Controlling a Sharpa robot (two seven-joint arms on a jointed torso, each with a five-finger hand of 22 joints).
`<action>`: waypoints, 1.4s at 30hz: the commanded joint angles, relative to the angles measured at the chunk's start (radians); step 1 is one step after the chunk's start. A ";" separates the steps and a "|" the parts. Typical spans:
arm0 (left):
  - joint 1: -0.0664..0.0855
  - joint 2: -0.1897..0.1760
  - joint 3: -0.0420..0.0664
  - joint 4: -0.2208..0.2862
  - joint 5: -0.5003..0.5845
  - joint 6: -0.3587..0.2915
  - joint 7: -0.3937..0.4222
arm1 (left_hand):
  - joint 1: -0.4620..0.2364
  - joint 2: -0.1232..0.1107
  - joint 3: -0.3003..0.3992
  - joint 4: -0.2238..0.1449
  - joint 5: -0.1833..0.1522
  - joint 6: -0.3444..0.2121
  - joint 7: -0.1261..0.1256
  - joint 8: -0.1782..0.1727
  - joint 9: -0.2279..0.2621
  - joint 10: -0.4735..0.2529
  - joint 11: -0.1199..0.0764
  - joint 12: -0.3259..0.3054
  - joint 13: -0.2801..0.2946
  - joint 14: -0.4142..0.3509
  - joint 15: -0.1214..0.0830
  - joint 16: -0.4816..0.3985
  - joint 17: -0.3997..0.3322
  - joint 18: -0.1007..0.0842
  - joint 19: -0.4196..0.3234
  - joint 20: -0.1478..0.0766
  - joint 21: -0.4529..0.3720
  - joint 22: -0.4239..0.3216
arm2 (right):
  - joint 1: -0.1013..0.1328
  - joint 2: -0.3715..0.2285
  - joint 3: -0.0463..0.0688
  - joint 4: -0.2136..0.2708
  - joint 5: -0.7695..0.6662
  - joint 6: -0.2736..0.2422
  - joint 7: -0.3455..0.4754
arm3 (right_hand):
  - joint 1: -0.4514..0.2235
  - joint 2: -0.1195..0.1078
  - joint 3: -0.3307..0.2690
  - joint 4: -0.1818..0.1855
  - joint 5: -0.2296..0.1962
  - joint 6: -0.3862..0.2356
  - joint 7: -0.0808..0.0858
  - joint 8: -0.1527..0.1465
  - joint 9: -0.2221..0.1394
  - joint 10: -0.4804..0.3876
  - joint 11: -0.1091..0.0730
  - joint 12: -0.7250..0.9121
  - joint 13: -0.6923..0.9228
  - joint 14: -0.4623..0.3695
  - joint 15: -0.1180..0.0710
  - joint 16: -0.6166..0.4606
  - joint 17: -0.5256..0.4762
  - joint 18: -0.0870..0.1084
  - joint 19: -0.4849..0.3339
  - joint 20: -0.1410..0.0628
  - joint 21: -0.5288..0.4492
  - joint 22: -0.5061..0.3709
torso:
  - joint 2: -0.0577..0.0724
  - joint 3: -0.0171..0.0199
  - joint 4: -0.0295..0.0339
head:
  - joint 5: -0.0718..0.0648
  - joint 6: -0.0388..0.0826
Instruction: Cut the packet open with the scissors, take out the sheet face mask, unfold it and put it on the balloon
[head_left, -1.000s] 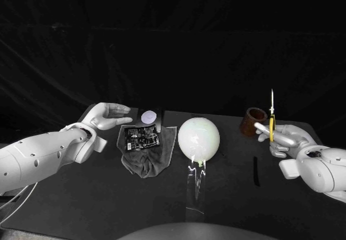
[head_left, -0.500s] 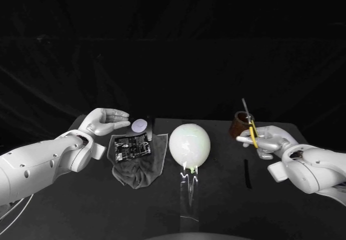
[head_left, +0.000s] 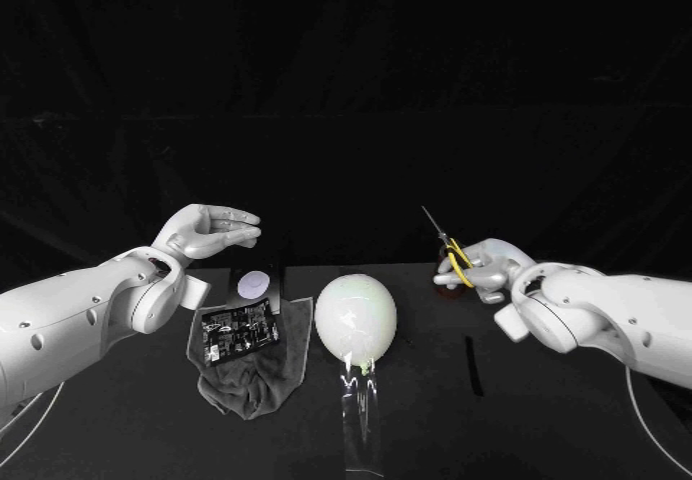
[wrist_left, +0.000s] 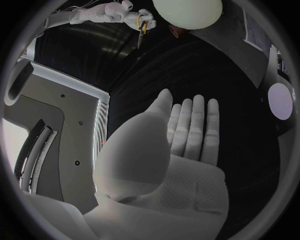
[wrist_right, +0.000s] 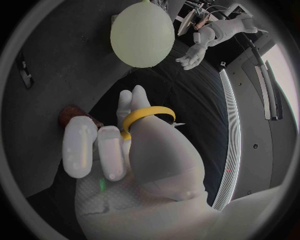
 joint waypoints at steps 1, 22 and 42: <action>0.020 0.030 -0.001 -0.031 0.034 0.086 -0.066 | -0.013 0.001 0.000 0.015 -0.001 0.009 0.001 0.000 -0.003 0.008 0.002 -0.009 -0.001 -0.008 0.007 -0.012 -0.004 0.009 0.005 0.005 -0.006 -0.004 | 0.028 0.048 0.002 -0.054 -0.083 0.100 -0.101 | 0.112 0.134 0.030 -0.024 0.008 0.010 0.001 -0.008 -0.003 0.112 -0.019 -0.011 -0.005 0.068 -0.051 0.000 0.087 0.012 0.000 0.009 0.004 0.163 | 0.001 0.0007 0.0001 | -0.008 0.018; 0.098 0.238 -0.002 -0.321 -0.007 0.122 -0.158 | -0.087 -0.006 -0.039 0.166 -0.001 0.012 -0.005 -0.010 -0.024 0.023 0.005 -0.042 -0.001 -0.040 0.020 -0.077 -0.017 0.000 -0.062 0.025 -0.096 -0.060 | 0.100 0.507 0.007 -0.584 -0.800 0.243 -0.163 | -0.127 0.106 0.240 -0.250 0.008 0.046 0.001 -0.074 -0.003 0.139 -0.008 -0.056 -0.028 0.071 -0.043 0.004 0.099 0.007 0.019 0.013 0.026 0.181 | 0.027 -0.0026 0.0121 | -0.002 0.046; 0.130 0.332 0.000 -0.423 -0.131 0.119 -0.143 | -0.122 -0.017 -0.138 0.233 -0.002 -0.029 0.035 -0.023 -0.037 -0.100 0.049 -0.038 -0.001 -0.178 0.073 -0.187 -0.063 -0.022 -0.060 0.025 -0.140 -0.093 | 0.092 0.719 0.007 -0.754 -1.226 0.237 -0.200 | -0.449 -0.145 0.954 -0.240 -0.019 0.077 0.004 -0.083 0.101 0.174 -0.016 -0.065 -0.015 0.072 -0.049 0.005 0.107 0.003 0.033 0.014 0.028 0.198 | 0.051 -0.0092 0.0119 | -0.002 0.066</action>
